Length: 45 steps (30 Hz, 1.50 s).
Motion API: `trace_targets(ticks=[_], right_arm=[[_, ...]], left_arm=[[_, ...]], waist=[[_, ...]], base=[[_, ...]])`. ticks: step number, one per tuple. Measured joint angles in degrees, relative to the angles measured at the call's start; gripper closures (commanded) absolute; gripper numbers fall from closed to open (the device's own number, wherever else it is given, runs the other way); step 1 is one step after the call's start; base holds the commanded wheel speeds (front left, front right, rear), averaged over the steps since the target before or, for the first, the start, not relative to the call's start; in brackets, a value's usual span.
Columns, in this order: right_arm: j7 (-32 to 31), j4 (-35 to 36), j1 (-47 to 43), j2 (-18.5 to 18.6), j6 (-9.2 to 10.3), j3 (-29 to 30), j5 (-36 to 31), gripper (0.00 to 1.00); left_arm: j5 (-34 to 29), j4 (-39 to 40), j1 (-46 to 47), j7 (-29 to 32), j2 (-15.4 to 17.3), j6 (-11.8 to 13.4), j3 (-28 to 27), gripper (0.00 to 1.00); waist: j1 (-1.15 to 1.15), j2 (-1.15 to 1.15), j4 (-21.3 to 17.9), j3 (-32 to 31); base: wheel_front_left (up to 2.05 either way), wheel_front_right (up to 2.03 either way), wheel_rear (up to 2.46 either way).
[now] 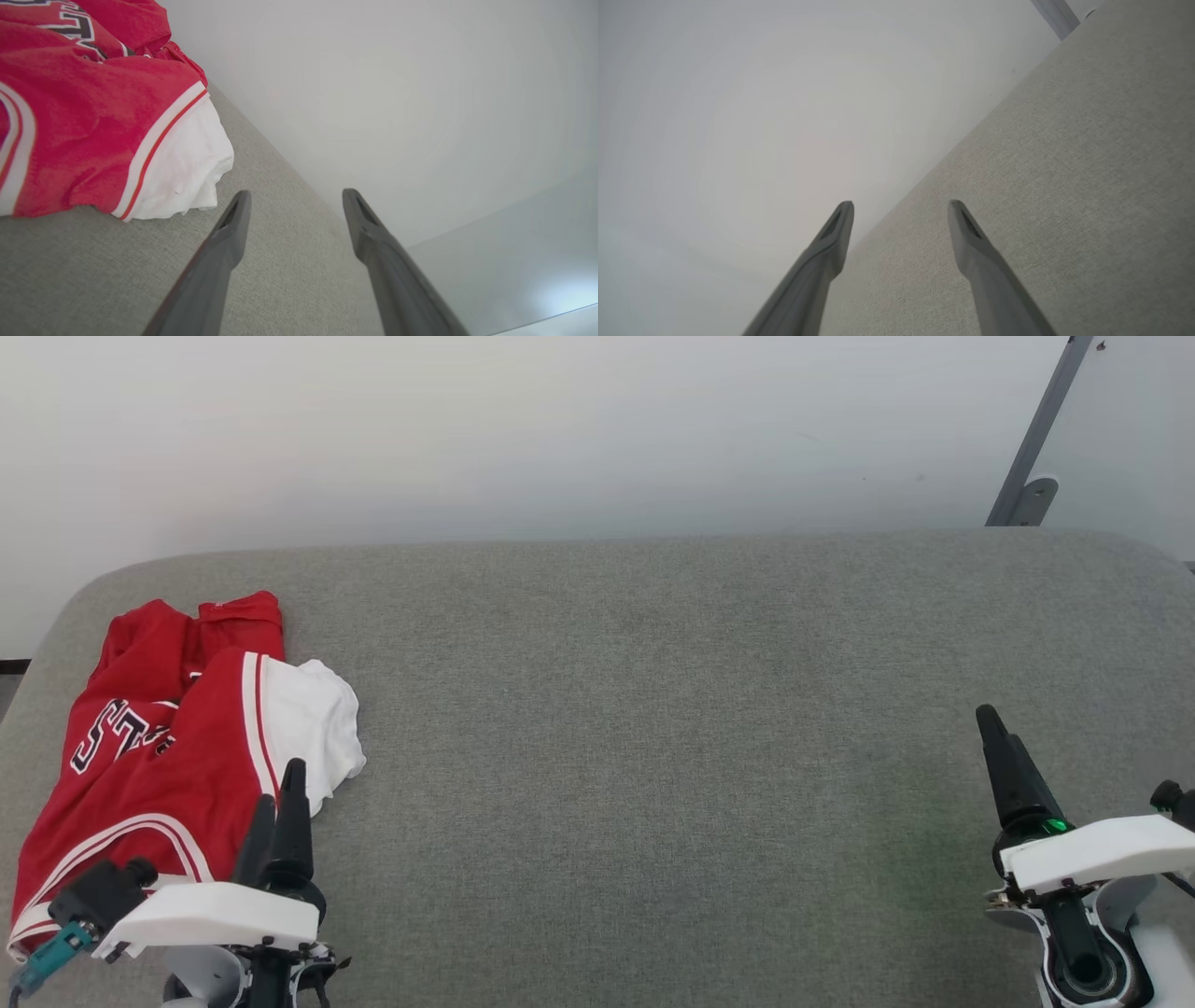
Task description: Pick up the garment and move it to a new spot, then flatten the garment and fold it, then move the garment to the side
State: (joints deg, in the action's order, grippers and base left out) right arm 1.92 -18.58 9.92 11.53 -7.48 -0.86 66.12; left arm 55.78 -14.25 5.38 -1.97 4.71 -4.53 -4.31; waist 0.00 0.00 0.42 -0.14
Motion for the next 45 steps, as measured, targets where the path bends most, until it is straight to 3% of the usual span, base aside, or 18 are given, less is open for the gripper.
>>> trace_targets(ticks=[20, 30, 45], right_arm=[[3.71, -0.14, 2.80, 2.18, 0.00, -2.65, -19.15, 0.00], [5.36, -0.85, 4.14, 3.56, 0.00, -3.96, -25.61, 0.00], [7.68, -1.45, 5.87, 5.19, 0.00, -5.28, -32.62, 0.00]], left_arm=[[-17.64, 0.85, 0.33, -3.70, 2.69, 3.60, 4.02, 0.00], [-23.68, 1.12, 0.58, -5.38, 3.54, 5.03, 5.37, 0.00], [-31.05, 0.65, 1.14, -7.65, 3.67, 5.05, 5.47, 0.00]], waist=[[0.00, 0.00, 0.17, -0.01], [0.00, 0.00, 0.19, -0.07], [0.00, 0.00, 0.44, -0.12]], base=[[0.00, 0.00, 0.00], [0.00, 0.00, 0.00], [0.00, 0.00, 0.00]])
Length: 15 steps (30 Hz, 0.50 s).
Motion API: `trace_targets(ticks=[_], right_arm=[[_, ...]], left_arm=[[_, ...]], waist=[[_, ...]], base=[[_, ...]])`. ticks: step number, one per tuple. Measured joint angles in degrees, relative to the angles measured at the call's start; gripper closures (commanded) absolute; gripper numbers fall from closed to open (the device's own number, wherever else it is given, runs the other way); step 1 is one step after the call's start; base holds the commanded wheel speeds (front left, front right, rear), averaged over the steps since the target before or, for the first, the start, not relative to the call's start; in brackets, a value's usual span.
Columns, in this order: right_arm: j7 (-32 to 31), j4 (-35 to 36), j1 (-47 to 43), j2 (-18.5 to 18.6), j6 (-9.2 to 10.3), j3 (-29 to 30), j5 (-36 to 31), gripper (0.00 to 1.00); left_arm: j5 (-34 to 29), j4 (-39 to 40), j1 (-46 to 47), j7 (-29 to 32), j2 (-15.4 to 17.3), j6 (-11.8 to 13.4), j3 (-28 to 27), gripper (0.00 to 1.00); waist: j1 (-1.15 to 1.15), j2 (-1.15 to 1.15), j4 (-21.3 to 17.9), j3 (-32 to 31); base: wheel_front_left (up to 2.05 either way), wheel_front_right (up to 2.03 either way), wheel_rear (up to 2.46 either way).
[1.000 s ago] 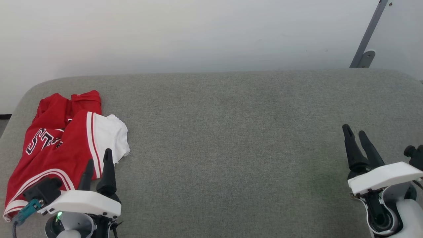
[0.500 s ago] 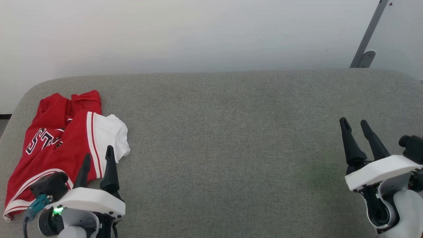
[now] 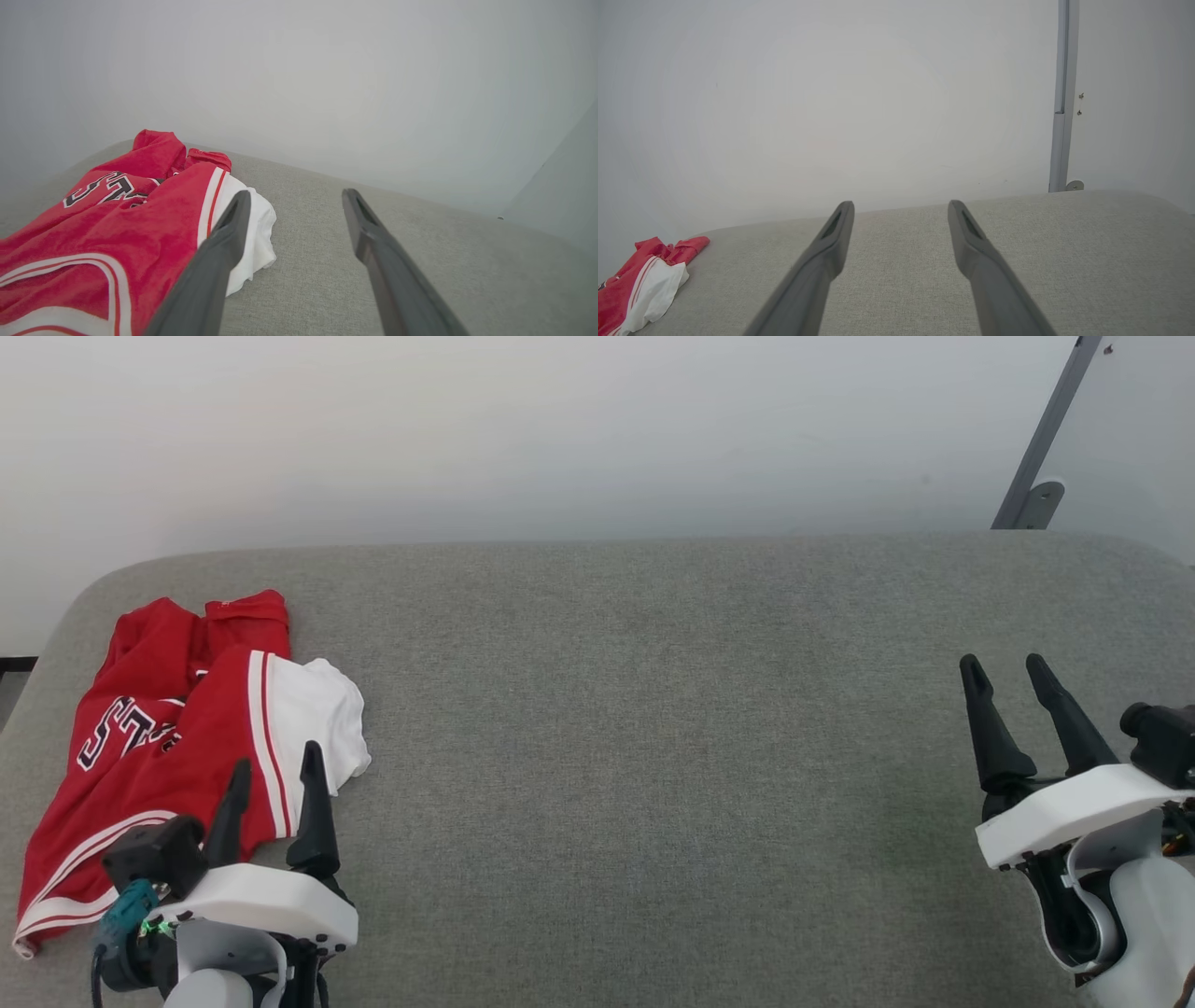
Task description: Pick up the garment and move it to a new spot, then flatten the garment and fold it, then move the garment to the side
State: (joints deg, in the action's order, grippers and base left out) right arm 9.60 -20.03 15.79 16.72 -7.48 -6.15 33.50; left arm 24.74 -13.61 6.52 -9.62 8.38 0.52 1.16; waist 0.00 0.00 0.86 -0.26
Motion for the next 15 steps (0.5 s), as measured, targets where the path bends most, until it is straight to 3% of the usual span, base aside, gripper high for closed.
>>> trace_targets(ticks=[15], right_arm=[[1.88, -0.68, 0.79, 0.62, -0.01, -0.69, -4.41, 0.00]], left_arm=[[-5.14, -1.85, 0.13, -1.93, -0.70, -1.04, -1.89, 0.00]], waist=[[0.00, 0.00, 0.10, -0.16]], base=[[0.00, 0.00, 0.00]])
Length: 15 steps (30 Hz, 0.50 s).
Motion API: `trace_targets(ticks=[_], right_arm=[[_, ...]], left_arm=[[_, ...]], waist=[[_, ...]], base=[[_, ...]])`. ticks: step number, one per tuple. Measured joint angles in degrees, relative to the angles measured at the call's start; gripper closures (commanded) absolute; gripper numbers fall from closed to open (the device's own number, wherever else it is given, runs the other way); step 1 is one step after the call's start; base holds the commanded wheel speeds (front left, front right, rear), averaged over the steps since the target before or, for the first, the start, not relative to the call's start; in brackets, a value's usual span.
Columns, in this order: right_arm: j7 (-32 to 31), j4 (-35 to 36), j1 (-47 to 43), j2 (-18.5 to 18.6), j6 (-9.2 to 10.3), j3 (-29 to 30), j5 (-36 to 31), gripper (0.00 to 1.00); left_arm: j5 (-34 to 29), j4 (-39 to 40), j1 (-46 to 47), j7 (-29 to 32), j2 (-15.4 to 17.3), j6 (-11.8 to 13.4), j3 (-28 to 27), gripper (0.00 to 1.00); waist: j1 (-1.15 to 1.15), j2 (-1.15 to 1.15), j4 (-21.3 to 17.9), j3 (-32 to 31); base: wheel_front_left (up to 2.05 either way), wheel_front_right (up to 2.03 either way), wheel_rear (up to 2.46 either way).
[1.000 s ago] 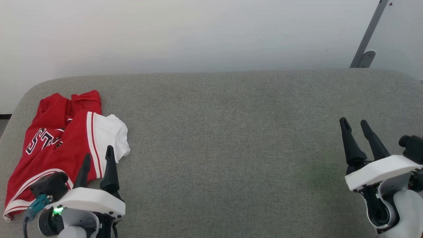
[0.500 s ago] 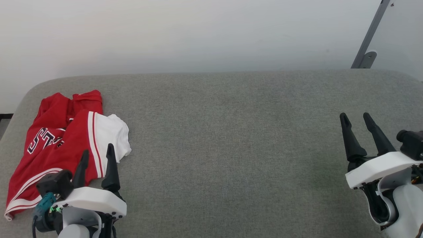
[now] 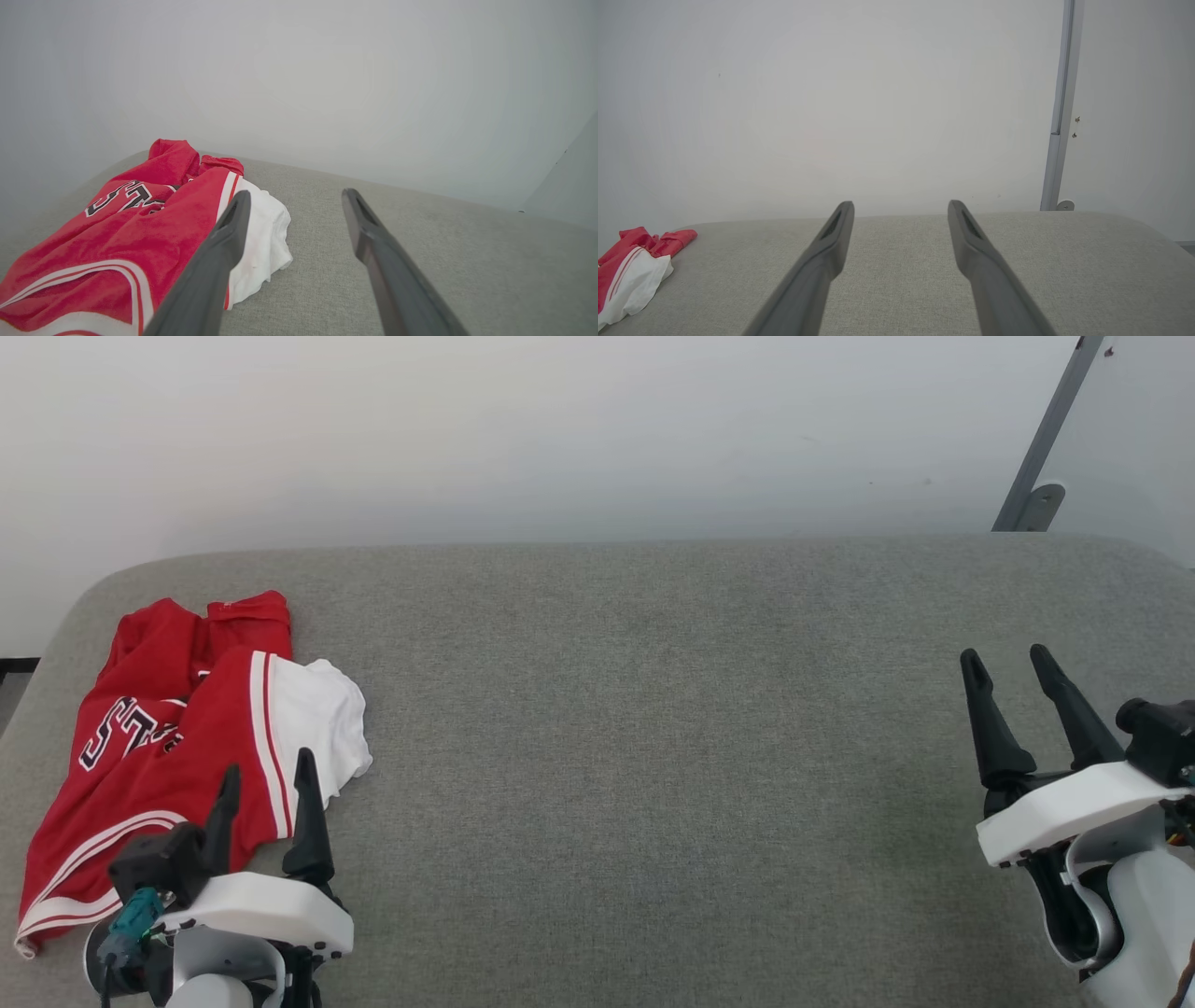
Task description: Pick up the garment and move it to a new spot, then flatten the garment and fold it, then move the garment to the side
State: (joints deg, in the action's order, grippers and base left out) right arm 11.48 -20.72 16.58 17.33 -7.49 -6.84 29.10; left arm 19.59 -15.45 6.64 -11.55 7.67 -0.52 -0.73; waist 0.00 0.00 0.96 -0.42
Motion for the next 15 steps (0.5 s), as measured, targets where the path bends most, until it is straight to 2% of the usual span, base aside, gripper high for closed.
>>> trace_targets(ticks=[15], right_arm=[[1.75, -1.07, 0.38, 1.05, 0.00, 0.57, -3.07, 0.00]], left_arm=[[-6.62, -2.92, 0.30, -1.85, -1.05, -1.26, -2.55, 0.00]], waist=[[0.00, 0.00, 0.27, -0.31]], base=[[0.00, 0.00, 0.00]])
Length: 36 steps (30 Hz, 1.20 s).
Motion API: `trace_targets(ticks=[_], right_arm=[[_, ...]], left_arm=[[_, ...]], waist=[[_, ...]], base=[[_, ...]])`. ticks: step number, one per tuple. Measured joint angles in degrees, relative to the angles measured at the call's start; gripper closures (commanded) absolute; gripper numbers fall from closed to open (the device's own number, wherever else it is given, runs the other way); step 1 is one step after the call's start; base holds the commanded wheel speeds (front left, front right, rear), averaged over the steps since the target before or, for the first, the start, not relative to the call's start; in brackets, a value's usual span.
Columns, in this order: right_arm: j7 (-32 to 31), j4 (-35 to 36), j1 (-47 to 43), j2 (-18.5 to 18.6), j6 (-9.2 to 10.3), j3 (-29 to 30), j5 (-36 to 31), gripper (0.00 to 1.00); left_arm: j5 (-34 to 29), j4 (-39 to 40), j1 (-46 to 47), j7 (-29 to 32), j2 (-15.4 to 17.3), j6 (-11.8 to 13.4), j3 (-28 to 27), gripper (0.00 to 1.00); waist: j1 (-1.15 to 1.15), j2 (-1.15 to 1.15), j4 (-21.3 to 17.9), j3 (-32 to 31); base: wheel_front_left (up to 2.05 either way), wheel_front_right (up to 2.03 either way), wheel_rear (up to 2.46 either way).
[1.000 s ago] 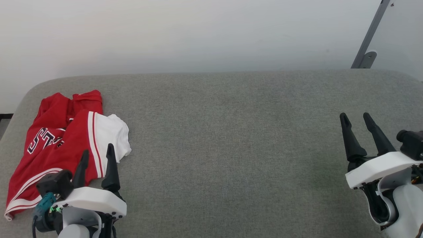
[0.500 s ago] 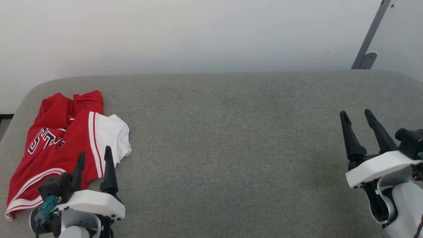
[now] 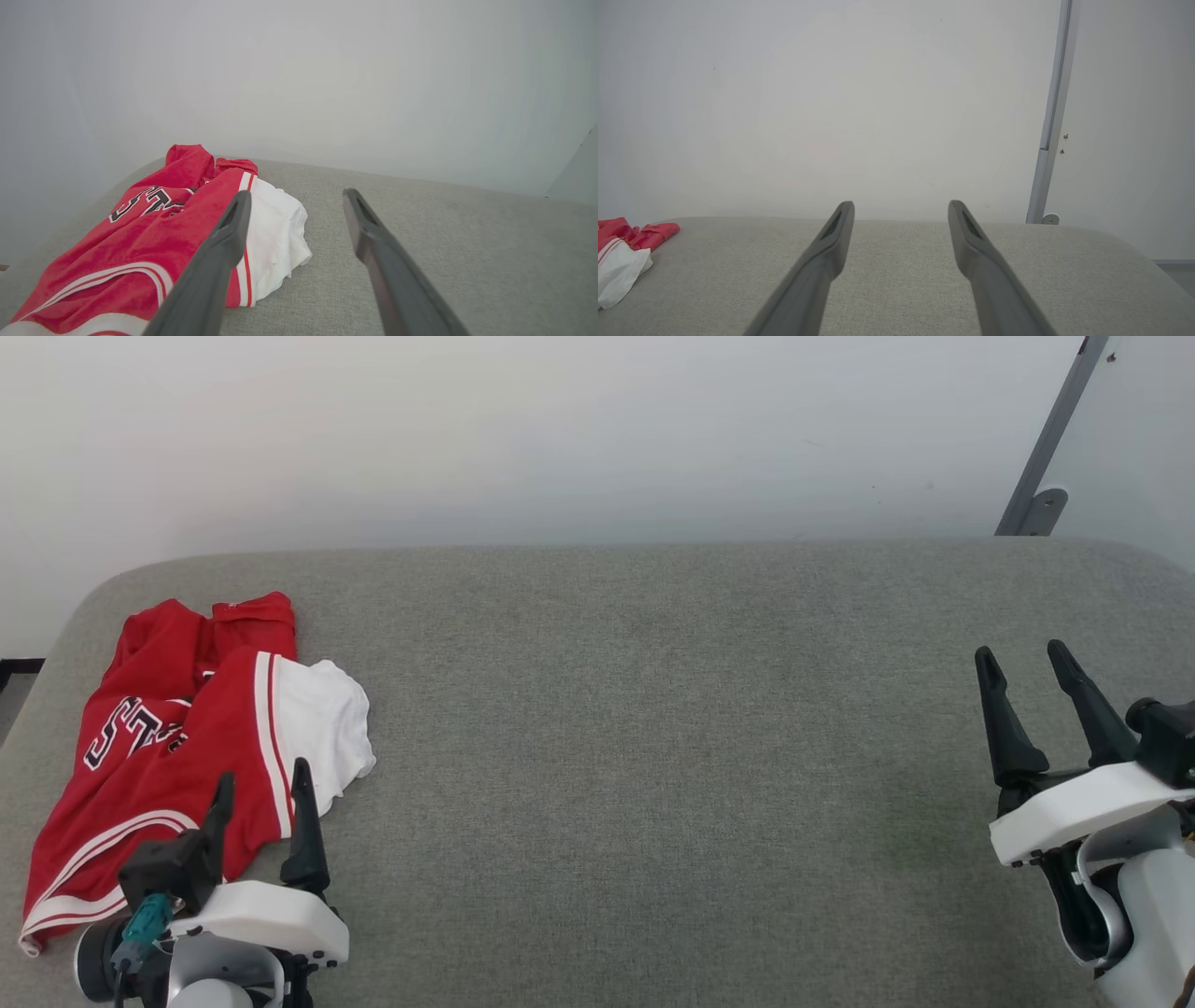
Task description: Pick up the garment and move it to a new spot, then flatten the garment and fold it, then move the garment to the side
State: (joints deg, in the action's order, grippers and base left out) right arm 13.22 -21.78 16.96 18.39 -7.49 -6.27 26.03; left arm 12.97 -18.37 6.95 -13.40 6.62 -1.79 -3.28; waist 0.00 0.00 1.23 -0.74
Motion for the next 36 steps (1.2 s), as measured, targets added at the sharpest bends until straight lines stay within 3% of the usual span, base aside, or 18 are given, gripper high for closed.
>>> trace_targets(ticks=[10, 19, 36], right_arm=[[1.14, -0.18, -0.01, 0.12, 0.00, 0.41, -1.55, 0.00], [1.75, 0.19, -0.40, -0.02, 0.00, 1.05, -1.71, 0.00], [1.76, 0.56, -0.80, -2.35, 0.00, -3.47, -0.75, 0.00]], left_arm=[[-3.98, -1.35, 1.07, -1.03, -0.75, -0.99, -0.92, 0.00], [-5.98, -2.85, 2.18, -1.60, -1.59, -1.74, -1.67, 0.00], [-3.87, -0.23, -1.60, -1.69, -3.49, 0.33, -4.14, 0.00]], waist=[[0.00, 0.00, 0.82, 0.19], [0.00, 0.00, 3.81, 0.39], [0.00, 0.00, 17.94, 1.32]], base=[[0.00, 0.00, 0.00], [0.00, 0.00, 0.00], [0.00, 0.00, 0.00]])
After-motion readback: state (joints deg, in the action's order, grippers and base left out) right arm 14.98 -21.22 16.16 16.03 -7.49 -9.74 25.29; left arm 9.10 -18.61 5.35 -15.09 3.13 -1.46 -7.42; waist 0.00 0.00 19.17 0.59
